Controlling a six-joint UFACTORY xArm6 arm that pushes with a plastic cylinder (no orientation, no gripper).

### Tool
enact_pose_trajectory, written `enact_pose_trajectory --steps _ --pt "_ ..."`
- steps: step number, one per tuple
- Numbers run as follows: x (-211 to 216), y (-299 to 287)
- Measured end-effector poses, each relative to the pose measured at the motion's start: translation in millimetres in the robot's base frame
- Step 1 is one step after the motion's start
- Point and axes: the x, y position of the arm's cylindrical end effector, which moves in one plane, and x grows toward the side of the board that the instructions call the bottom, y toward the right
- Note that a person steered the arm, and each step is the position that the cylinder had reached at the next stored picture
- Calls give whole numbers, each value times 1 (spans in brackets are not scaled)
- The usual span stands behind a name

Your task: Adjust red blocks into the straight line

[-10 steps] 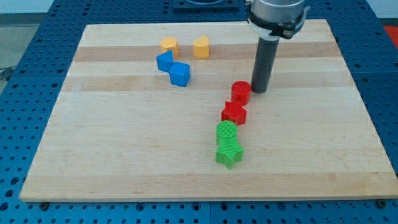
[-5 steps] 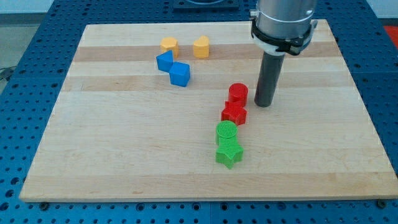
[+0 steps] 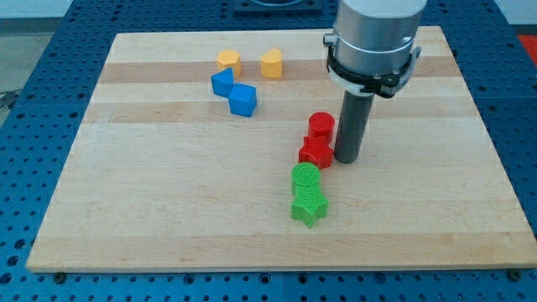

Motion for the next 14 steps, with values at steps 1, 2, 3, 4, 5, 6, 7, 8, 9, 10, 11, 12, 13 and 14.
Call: enact_pose_trajectory --steps 1,2,3,4,5,6,7,8,9,10,11,12,13,14 --pt "0 -10" --pt "0 -10" --pt "0 -10" --pt "0 -9" --pt "0 -11" --pt "0 -12" --pt "0 -12" --pt "-1 11" --pt "-15 41" --pt "-20 34" --pt "-20 13" --pt "-20 -6" --pt "-26 -17" --pt "-26 -18"
